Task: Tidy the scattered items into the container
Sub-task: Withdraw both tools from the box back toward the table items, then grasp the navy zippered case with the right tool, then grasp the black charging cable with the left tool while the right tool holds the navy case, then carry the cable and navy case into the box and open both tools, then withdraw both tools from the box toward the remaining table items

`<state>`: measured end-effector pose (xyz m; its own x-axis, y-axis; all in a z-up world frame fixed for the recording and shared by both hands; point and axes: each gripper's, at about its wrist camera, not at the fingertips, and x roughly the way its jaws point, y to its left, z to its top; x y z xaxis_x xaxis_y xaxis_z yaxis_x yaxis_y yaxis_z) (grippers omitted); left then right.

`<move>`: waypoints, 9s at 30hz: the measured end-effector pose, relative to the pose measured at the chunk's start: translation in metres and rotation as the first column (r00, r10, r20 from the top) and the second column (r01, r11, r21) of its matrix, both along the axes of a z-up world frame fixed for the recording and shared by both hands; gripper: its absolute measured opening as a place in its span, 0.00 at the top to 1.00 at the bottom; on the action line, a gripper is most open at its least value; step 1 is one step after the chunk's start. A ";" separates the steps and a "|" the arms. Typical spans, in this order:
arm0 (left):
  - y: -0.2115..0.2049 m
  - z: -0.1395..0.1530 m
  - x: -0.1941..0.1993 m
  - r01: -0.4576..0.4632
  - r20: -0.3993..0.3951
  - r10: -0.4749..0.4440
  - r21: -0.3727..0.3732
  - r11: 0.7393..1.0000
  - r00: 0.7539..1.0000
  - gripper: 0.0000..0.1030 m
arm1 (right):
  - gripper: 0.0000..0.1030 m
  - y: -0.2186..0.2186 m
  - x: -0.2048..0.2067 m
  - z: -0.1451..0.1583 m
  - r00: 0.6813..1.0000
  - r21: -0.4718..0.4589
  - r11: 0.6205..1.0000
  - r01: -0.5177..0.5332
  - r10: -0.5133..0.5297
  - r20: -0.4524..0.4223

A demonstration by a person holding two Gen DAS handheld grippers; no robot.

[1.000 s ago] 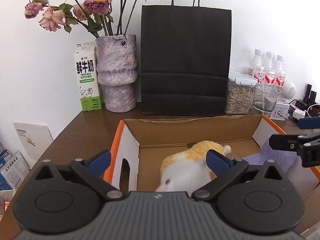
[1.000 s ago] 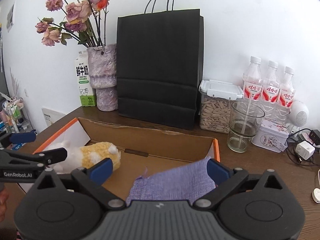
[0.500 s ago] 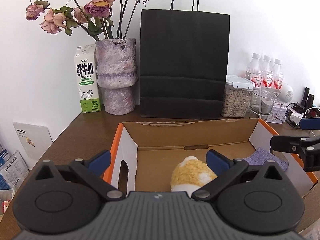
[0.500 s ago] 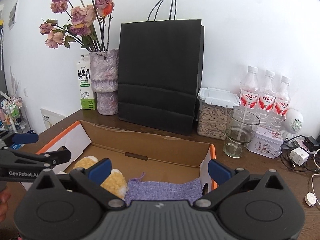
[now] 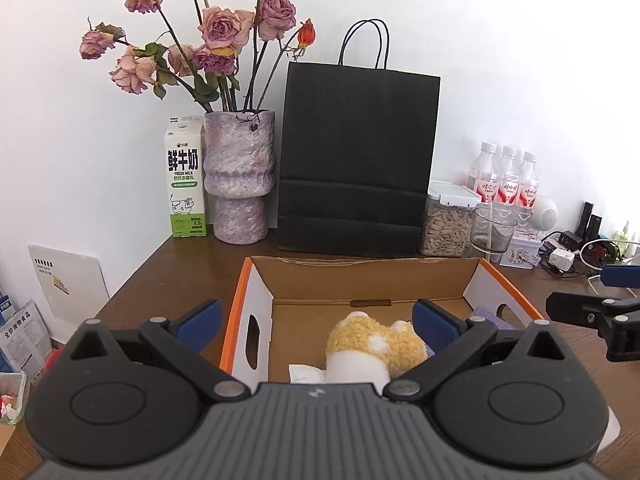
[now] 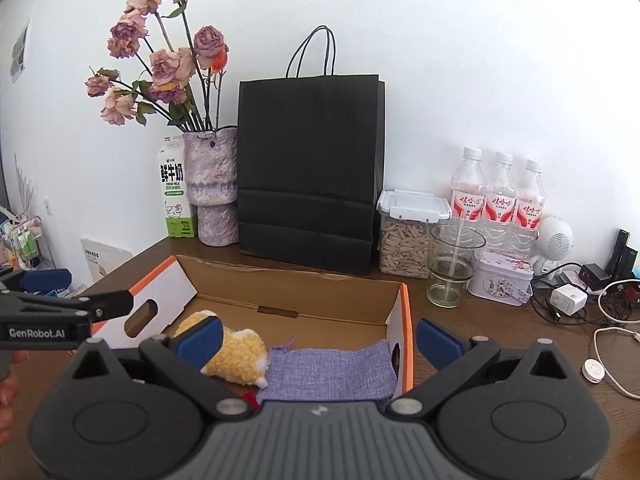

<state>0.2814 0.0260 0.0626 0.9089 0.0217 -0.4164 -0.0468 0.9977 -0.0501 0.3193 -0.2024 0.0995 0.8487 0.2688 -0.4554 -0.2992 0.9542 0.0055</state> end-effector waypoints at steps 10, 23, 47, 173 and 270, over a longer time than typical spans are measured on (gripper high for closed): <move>-0.002 0.009 -0.055 -0.023 0.030 0.023 -0.011 1.000 0.999 0.00 | 0.00 -0.007 -0.070 0.003 0.999 -0.003 1.000 0.029 -0.029 0.036; -0.006 -0.011 -0.124 -0.003 0.013 0.003 -0.015 1.000 1.000 0.00 | 0.00 -0.020 -0.147 -0.026 0.998 -0.009 0.998 0.056 -0.056 0.000; -0.003 -0.062 -0.167 -0.045 -0.152 0.044 -0.005 0.999 0.987 0.00 | 0.01 -0.010 -0.183 -0.089 0.983 -0.023 1.000 0.015 -0.019 -0.180; -0.035 0.034 -0.047 0.103 0.107 -0.096 -0.059 0.993 0.990 0.95 | 0.40 -0.015 -0.060 0.006 0.996 0.069 0.997 -0.026 0.019 0.088; -0.008 -0.021 -0.117 -0.009 -0.028 0.008 -0.020 1.000 1.000 0.00 | 0.00 -0.022 -0.155 -0.046 0.997 0.003 0.997 0.073 -0.073 -0.004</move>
<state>0.1643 0.0184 0.0420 0.8968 0.0206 -0.4419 -0.0567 0.9960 -0.0685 0.1645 -0.2242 0.0532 0.8645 0.2078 -0.4578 -0.2289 0.9734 0.0095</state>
